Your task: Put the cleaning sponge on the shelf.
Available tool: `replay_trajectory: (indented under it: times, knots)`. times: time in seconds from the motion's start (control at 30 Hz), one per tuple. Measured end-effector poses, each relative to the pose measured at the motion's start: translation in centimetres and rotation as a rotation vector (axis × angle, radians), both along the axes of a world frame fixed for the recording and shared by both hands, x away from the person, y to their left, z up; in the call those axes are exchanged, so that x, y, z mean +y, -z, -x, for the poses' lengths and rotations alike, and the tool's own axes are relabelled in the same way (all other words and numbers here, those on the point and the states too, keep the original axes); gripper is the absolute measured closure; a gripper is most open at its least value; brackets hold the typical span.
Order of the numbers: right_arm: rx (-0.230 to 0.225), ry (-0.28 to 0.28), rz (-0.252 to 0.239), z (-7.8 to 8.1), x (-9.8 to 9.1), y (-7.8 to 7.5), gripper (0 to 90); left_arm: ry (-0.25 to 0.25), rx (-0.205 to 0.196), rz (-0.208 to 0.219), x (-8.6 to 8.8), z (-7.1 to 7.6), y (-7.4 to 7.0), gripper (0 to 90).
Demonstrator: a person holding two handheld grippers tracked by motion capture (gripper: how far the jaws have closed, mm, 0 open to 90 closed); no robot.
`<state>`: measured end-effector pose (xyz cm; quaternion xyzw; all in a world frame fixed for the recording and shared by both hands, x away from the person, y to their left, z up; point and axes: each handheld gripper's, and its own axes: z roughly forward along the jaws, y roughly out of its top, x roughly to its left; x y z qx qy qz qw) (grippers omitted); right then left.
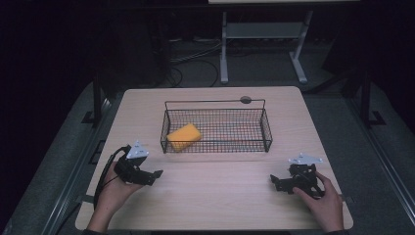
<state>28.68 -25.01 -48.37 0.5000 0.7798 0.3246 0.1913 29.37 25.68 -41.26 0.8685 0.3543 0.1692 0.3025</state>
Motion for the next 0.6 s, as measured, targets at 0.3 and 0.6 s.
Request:
replay_trajectory:
  times: [0.3,0.6]
  knots:
    - [0.000,0.000,-0.001,0.0,0.0,0.0,0.0,-0.020,0.052,-0.025,0.5,1.4,3.0,17.5]
    - [0.000,0.000,0.000,0.0,0.0,0.0,0.0,-0.051,0.072,-0.022,1.1,2.1,4.7,14.0]
